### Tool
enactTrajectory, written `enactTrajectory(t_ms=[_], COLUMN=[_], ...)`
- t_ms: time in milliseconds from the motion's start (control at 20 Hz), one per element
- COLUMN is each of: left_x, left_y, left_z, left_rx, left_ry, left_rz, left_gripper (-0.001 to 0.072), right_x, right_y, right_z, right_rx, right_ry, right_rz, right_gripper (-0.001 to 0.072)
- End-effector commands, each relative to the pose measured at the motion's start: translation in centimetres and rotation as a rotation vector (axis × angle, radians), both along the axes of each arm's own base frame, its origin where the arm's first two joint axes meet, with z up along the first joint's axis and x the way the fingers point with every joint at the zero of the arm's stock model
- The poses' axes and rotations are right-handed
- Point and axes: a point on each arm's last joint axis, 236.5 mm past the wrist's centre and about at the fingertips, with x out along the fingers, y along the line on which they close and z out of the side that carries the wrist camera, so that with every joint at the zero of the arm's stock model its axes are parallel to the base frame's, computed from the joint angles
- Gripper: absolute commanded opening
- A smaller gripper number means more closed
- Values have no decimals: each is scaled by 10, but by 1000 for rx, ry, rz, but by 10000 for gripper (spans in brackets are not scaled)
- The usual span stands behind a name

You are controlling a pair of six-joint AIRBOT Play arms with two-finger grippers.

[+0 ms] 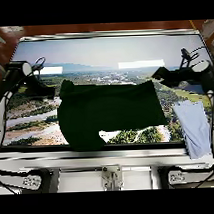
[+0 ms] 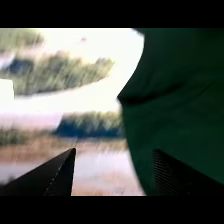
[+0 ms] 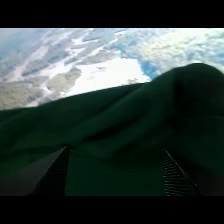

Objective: Fold the shirts.

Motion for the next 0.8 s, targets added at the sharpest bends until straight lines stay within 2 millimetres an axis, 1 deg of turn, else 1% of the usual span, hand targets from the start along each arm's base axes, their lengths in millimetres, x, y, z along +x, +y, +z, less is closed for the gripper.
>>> enactTrajectory(t_ms=[0, 50, 100, 150, 200, 250, 300, 350, 400, 450, 550, 600, 650, 750], left_x=[-64, -72, -87, -109, -133, -153, -168, -176, -177, -172, -154, -147, -144, -145], left_y=[4, -7, -14, -16, -19, -24, -31, -42, -53, -63, -76, -78, -77, -77], left_z=[5, 3, -4, -20, -40, -58, -74, -86, -93, -97, -97, -96, -97, -101], left_rx=[-247, -349, -408, -419, -418, -418, -435, -476, -523, -572, -650, -668, -670, -668], left_ry=[162, 131, 122, 139, 155, 172, 184, 173, 149, 118, 32, 2, -7, 8], left_rz=[127, 159, 189, 226, 234, 258, 278, 293, 322, 349, 393, 402, 413, 420], left_gripper=[608, 652, 652, 652, 652, 652, 652, 651, 649, 647, 641, 641, 642, 639], right_x=[-91, -112, -129, -139, -144, -144, -141, -139, -137, -137, -135, -135, -135, -135], right_y=[-75, -88, -94, -98, -98, -92, -84, -78, -74, -72, -69, -69, -69, -69], right_z=[3, 2, -1, -3, -6, -6, -5, -3, -2, -2, -2, -2, -2, -2], right_rx=[-194, -185, -153, -114, -61, -1, 59, 96, 106, 105, 98, 98, 100, 98], right_ry=[269, 334, 382, 410, 419, 407, 389, 373, 367, 364, 360, 360, 358, 361], right_rz=[100, 109, 119, 111, 92, 78, 71, 74, 80, 88, 99, 99, 99, 99], right_gripper=[634, 635, 635, 636, 636, 636, 636, 636, 636, 636, 636, 636, 636, 636])
